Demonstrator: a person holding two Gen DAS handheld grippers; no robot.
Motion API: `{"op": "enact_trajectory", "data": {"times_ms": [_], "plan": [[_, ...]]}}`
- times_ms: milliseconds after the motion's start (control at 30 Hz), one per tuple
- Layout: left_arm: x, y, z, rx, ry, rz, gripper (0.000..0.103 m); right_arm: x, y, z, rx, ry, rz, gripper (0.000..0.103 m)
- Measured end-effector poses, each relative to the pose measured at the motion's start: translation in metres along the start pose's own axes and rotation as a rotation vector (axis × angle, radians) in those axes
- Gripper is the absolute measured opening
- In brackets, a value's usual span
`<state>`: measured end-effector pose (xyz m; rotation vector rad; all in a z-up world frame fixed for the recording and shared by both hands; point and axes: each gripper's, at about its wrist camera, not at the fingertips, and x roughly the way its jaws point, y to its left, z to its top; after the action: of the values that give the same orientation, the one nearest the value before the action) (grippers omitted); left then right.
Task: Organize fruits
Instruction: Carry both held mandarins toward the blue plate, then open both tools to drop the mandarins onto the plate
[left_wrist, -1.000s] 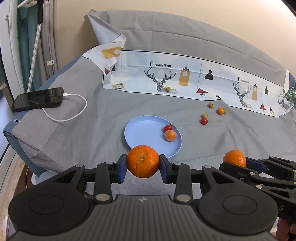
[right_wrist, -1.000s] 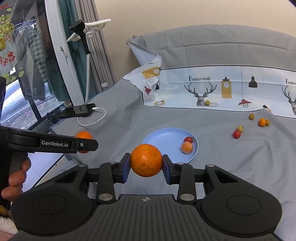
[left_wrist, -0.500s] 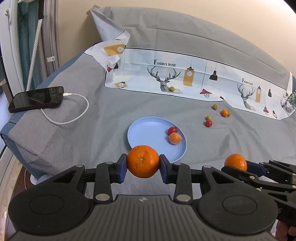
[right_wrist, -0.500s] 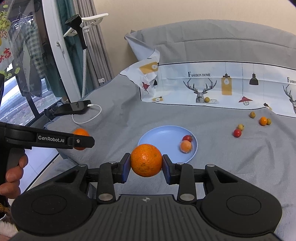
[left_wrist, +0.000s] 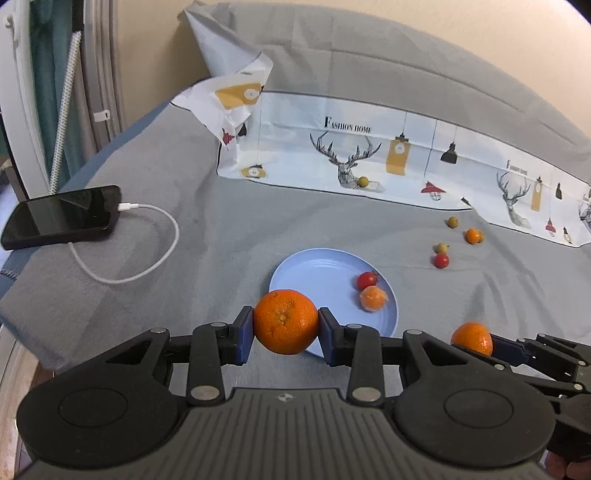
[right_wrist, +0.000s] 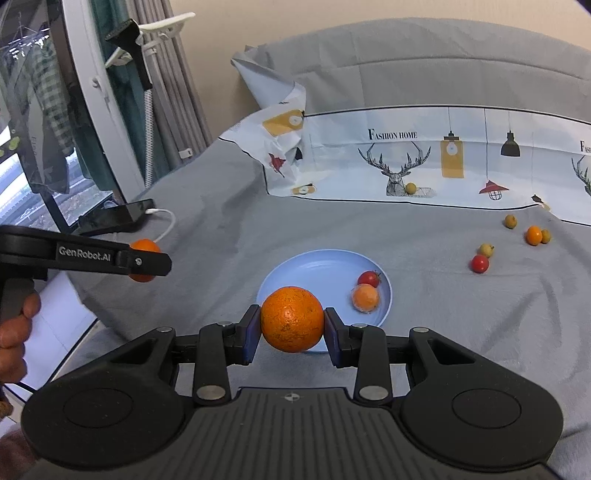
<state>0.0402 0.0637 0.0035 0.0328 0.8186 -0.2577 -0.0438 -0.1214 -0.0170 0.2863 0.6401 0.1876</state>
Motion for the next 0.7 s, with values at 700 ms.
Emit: {"op": "enact_trajectory", "data": {"times_ms": [700], "plan": [[0.168, -0.031, 0.028, 0.088, 0.196, 0.018, 0.04, 0.139, -0.044, 0.006, -0.006, 0.162, -0.048, 0.038]]}}
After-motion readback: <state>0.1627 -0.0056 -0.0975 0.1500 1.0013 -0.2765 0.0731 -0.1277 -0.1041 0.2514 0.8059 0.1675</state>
